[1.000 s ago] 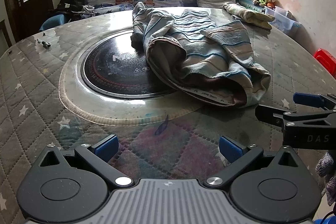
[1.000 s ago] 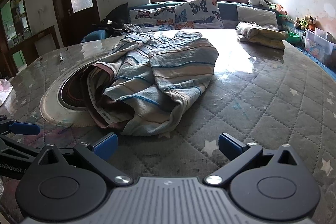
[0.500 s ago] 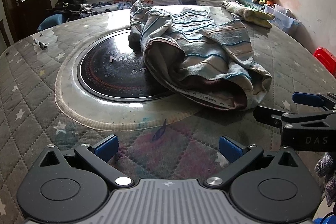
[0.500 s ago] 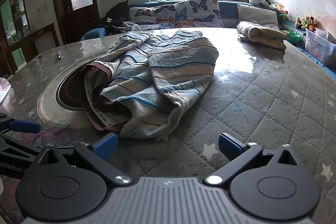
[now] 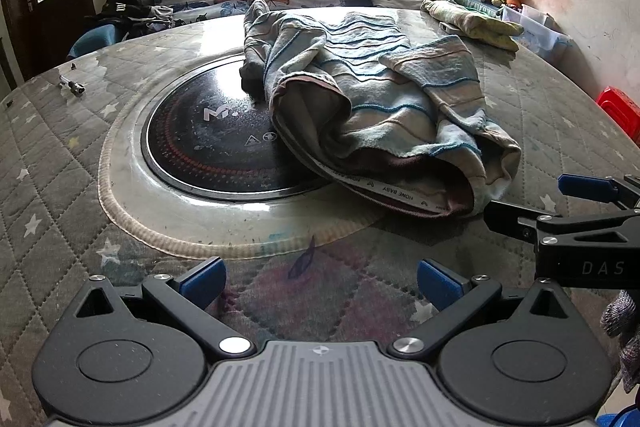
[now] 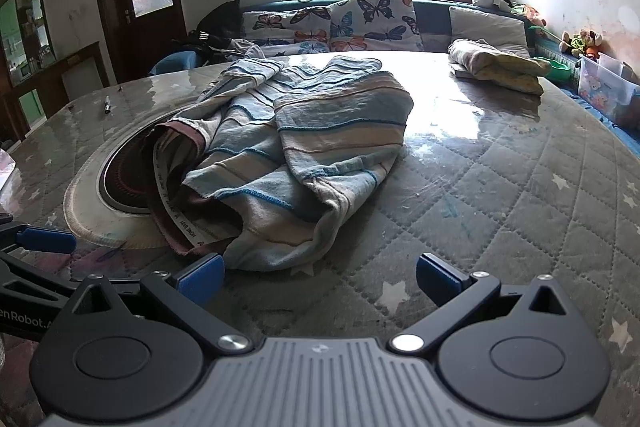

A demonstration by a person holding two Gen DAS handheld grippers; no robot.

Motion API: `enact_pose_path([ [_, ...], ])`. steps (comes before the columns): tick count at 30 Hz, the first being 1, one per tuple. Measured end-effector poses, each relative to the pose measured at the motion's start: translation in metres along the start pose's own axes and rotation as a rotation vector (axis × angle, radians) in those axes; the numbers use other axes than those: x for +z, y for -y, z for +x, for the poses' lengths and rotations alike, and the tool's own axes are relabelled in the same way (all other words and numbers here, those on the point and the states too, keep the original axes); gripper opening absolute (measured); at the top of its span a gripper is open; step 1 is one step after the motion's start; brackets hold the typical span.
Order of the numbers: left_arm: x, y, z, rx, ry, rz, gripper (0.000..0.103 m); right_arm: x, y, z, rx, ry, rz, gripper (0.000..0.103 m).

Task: Fold clothes
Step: 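Move both grippers toward the crumpled striped cloth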

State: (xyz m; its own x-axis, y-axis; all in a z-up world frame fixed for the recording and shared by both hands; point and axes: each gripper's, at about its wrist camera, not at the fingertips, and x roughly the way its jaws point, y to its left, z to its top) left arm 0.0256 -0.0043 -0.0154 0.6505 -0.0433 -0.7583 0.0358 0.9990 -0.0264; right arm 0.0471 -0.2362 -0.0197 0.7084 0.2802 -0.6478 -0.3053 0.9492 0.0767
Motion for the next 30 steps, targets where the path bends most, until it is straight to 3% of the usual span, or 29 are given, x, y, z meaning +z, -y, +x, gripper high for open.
enact_pose_path([
  [30,0.017,-0.005,0.012,0.025,-0.004,0.013,0.103,0.009,0.005,0.010,0.001,0.001,0.013,0.103],
])
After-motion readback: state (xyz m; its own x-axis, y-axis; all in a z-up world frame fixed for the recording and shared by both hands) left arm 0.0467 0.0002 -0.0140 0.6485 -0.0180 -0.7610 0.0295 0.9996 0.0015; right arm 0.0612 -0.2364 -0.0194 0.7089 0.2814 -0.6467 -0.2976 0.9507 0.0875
